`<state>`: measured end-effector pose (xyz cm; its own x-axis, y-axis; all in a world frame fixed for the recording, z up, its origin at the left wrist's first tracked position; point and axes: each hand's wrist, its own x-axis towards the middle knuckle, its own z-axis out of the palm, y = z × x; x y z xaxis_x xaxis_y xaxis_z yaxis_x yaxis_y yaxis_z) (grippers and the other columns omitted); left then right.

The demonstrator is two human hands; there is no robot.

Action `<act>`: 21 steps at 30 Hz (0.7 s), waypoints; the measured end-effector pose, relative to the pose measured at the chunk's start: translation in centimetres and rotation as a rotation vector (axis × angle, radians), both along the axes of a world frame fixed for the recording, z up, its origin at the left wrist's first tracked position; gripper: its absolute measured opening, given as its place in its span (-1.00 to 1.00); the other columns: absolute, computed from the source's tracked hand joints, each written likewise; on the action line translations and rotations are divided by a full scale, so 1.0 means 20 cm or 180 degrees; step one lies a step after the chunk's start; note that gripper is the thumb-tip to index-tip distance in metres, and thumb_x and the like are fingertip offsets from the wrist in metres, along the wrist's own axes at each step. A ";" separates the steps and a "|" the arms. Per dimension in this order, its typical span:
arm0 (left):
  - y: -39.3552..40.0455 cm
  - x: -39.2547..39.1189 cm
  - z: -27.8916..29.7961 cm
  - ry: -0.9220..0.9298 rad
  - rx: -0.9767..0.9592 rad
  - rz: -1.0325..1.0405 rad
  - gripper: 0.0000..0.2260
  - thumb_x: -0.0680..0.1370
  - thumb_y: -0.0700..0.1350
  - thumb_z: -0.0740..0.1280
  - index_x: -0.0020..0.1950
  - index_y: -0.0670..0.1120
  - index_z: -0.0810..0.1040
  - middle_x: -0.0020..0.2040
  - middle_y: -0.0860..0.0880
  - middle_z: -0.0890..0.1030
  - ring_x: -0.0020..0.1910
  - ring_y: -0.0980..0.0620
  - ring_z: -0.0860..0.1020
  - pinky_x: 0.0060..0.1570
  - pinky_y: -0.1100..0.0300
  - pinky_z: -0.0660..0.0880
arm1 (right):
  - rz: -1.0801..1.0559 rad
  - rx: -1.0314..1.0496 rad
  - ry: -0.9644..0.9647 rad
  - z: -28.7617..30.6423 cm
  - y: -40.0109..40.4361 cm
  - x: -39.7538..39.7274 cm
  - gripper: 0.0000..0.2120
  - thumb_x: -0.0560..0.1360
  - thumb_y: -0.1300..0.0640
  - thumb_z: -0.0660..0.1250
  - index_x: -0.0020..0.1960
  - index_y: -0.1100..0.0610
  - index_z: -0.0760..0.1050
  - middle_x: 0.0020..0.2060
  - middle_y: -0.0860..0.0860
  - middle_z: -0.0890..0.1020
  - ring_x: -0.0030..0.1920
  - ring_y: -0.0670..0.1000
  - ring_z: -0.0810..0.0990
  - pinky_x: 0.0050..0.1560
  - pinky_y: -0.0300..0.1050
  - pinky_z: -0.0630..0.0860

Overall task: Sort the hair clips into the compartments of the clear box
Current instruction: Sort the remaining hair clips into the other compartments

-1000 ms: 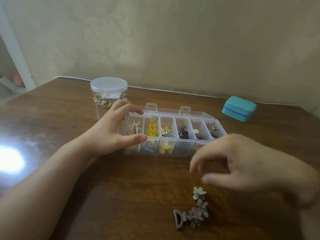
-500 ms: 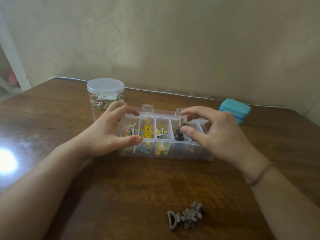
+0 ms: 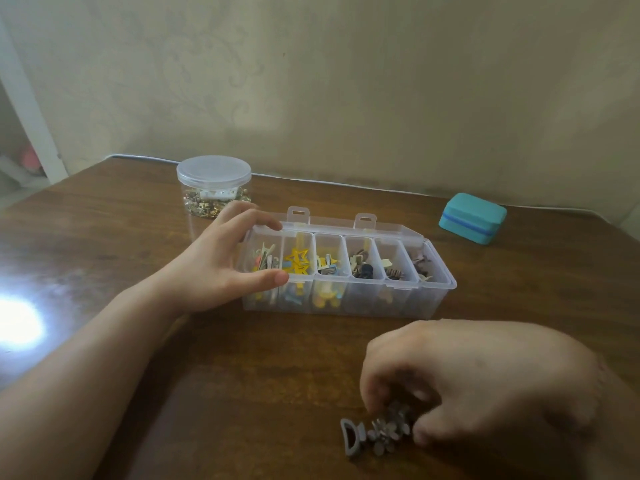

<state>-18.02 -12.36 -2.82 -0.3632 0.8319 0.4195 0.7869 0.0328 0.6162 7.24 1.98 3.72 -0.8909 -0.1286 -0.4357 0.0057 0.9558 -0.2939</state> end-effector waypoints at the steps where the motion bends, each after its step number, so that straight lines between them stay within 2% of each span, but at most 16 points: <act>1: 0.00 0.00 0.00 -0.0002 0.0001 0.0001 -0.40 0.28 0.35 0.39 0.25 0.13 0.47 0.23 0.13 0.37 0.28 0.24 0.36 0.17 0.47 0.28 | -0.0045 -0.0059 0.0007 -0.01 0.01 0.00 -0.67 0.41 0.12 0.45 0.06 -0.20 0.46 -0.01 -0.20 0.51 -0.07 -0.18 0.50 -0.10 -0.12 0.54; 2: 0.00 0.00 0.00 -0.0002 0.0000 -0.0002 -0.40 0.28 0.35 0.39 0.24 0.13 0.47 0.23 0.14 0.37 0.28 0.24 0.36 0.17 0.48 0.28 | -0.0113 -0.0103 0.0015 -0.01 0.03 0.00 -0.69 0.43 0.16 0.43 0.02 -0.19 0.48 -0.04 -0.18 0.54 -0.08 -0.14 0.53 -0.08 -0.10 0.56; 7: 0.00 0.00 0.00 -0.0027 -0.0017 -0.0016 -0.40 0.28 0.36 0.39 0.24 0.15 0.47 0.22 0.17 0.36 0.27 0.27 0.36 0.16 0.51 0.28 | -0.0543 -0.0745 0.0542 0.08 0.12 0.04 -0.81 0.47 0.22 0.43 -0.02 -0.06 0.58 -0.12 -0.12 0.62 -0.10 -0.14 0.60 -0.15 -0.33 0.50; 9: 0.00 0.00 0.00 -0.0020 -0.0013 -0.0012 -0.40 0.28 0.36 0.39 0.24 0.15 0.47 0.22 0.16 0.36 0.27 0.26 0.36 0.16 0.51 0.28 | -0.0503 -0.0949 0.0265 0.10 0.13 0.05 -0.70 0.42 0.18 0.49 0.07 -0.10 0.56 -0.08 -0.10 0.62 -0.12 -0.11 0.60 -0.15 -0.28 0.54; 11: 0.00 0.00 0.00 -0.0016 -0.0006 -0.0010 -0.40 0.27 0.36 0.39 0.24 0.15 0.47 0.22 0.13 0.37 0.27 0.23 0.37 0.19 0.43 0.29 | -0.0405 -0.0712 -0.0307 0.06 0.11 0.03 -0.61 0.39 0.10 0.51 0.15 -0.19 0.51 -0.04 -0.10 0.61 -0.14 -0.13 0.58 -0.09 -0.10 0.58; 13: 0.00 0.00 0.00 -0.0001 0.0000 -0.0005 -0.39 0.28 0.37 0.39 0.25 0.15 0.47 0.22 0.11 0.37 0.27 0.20 0.38 0.20 0.37 0.31 | -0.0276 -0.0302 -0.0429 0.01 0.08 0.00 -0.68 0.42 0.04 0.48 0.12 -0.19 0.51 -0.05 -0.11 0.60 -0.13 -0.14 0.56 -0.07 -0.07 0.58; 15: 0.00 0.00 0.00 0.0002 0.0013 -0.0005 -0.39 0.27 0.37 0.39 0.25 0.15 0.47 0.22 0.11 0.38 0.27 0.21 0.38 0.20 0.39 0.30 | -0.0239 -0.0178 -0.0201 -0.01 0.09 -0.01 -0.80 0.46 0.07 0.43 0.06 -0.12 0.54 -0.08 -0.13 0.60 -0.09 -0.14 0.56 -0.05 -0.08 0.57; 18: 0.00 0.00 0.00 -0.0026 0.0007 -0.0007 -0.39 0.27 0.37 0.39 0.25 0.15 0.46 0.22 0.13 0.37 0.28 0.24 0.36 0.20 0.39 0.29 | -0.0440 -0.0492 0.0136 0.04 0.12 0.02 -0.86 0.48 0.13 0.42 -0.02 -0.08 0.59 -0.11 -0.19 0.63 -0.08 -0.17 0.60 -0.10 -0.25 0.53; 19: 0.00 0.00 0.00 -0.0030 0.0000 -0.0009 -0.38 0.27 0.37 0.38 0.25 0.15 0.46 0.23 0.12 0.37 0.28 0.24 0.36 0.20 0.40 0.29 | -0.0557 -0.0603 0.0544 0.06 0.13 0.02 -0.86 0.47 0.14 0.43 -0.04 -0.08 0.60 -0.14 -0.21 0.63 -0.10 -0.19 0.60 -0.14 -0.34 0.49; 21: 0.00 0.00 -0.01 -0.0026 -0.0002 0.0001 -0.39 0.27 0.37 0.39 0.25 0.15 0.46 0.23 0.10 0.37 0.27 0.21 0.37 0.21 0.36 0.31 | -0.0992 -0.0842 0.1819 0.05 0.16 0.00 -0.85 0.43 0.14 0.46 -0.09 -0.09 0.60 -0.19 -0.19 0.63 -0.17 -0.17 0.60 -0.24 -0.44 0.44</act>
